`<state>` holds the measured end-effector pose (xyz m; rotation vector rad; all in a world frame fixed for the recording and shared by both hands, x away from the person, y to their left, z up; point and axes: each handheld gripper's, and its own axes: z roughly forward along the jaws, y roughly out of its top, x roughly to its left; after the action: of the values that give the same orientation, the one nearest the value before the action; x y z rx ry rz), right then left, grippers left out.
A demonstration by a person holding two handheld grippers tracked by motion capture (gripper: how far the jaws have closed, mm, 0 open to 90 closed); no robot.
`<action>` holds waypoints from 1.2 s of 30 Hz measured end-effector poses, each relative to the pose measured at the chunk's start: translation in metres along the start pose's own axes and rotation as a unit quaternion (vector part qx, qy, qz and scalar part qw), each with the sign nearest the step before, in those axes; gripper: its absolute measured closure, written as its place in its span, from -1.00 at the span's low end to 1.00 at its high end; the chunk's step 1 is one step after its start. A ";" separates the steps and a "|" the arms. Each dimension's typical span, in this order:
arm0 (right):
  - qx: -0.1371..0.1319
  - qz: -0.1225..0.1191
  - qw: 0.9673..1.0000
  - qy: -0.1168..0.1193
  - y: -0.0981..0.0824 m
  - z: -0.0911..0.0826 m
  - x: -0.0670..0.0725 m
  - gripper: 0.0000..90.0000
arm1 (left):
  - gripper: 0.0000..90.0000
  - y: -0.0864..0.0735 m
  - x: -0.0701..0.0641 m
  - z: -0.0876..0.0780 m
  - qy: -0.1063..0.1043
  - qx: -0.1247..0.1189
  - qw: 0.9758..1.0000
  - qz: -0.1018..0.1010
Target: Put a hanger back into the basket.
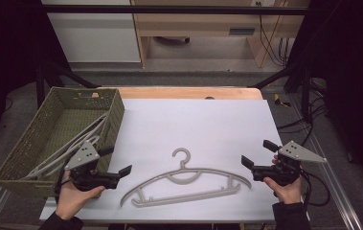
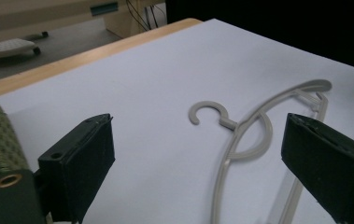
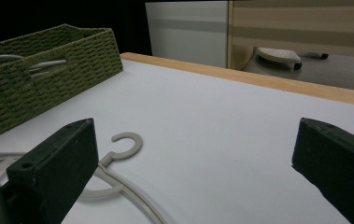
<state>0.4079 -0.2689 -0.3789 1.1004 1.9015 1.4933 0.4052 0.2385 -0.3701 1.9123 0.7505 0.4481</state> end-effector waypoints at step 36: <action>0.013 -0.006 1.000 0.011 -0.002 0.006 0.005 -0.98 | 0.55 -0.053 -0.017 0.100 -0.048 0.261 0.963 0.050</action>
<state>0.4096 -0.2618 -0.3817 1.0865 1.9451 1.4847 0.4360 0.1769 -0.4608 2.4539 0.7620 0.2262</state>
